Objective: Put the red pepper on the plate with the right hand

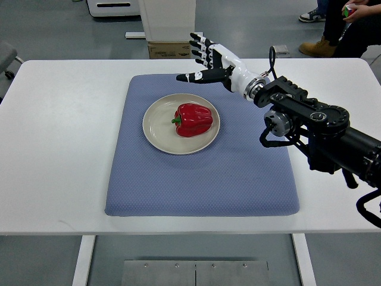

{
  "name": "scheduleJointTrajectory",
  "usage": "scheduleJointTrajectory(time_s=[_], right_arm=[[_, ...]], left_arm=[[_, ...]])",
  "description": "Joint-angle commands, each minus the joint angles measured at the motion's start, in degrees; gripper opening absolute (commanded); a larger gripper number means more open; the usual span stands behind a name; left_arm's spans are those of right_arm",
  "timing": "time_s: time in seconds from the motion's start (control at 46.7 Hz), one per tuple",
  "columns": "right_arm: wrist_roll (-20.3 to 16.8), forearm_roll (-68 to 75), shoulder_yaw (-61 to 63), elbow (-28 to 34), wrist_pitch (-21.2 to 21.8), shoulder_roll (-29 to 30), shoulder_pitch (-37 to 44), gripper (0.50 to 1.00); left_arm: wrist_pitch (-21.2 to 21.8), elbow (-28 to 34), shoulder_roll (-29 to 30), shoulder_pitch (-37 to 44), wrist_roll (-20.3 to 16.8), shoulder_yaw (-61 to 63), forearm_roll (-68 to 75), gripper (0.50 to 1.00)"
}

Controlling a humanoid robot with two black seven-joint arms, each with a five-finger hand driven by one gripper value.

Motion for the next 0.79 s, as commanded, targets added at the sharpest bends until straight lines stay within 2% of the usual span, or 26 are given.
scheduleJointTrajectory(time_s=[0.0, 0.3, 0.385, 0.578, 0.77], right_arm=[[-0.3, 0.2, 5.0, 0.4, 0.3, 0.0, -0.8, 1.0], [0.4, 6.6, 22.9, 1.3, 2.6, 0.0, -11.5, 1.0], [-0.4, 9.3, 28.7, 1.8, 2.8, 0.0, -13.8, 1.0], [-1.0, 9.8, 31.2, 1.8, 5.2, -0.1, -15.2, 1.0], [-2.1, 15.0, 36.6, 1.2, 6.0, -3.3, -17.5, 1.0]], left_arm=[[0.0, 0.0, 0.0, 0.0, 0.0, 0.0, 0.0, 1.0], [0.0, 0.0, 0.0, 0.0, 0.0, 0.0, 0.0, 1.0], [0.0, 0.0, 0.0, 0.0, 0.0, 0.0, 0.0, 1.0], [0.0, 0.0, 0.0, 0.0, 0.0, 0.0, 0.0, 1.0], [0.0, 0.0, 0.0, 0.0, 0.0, 0.0, 0.0, 1.0]])
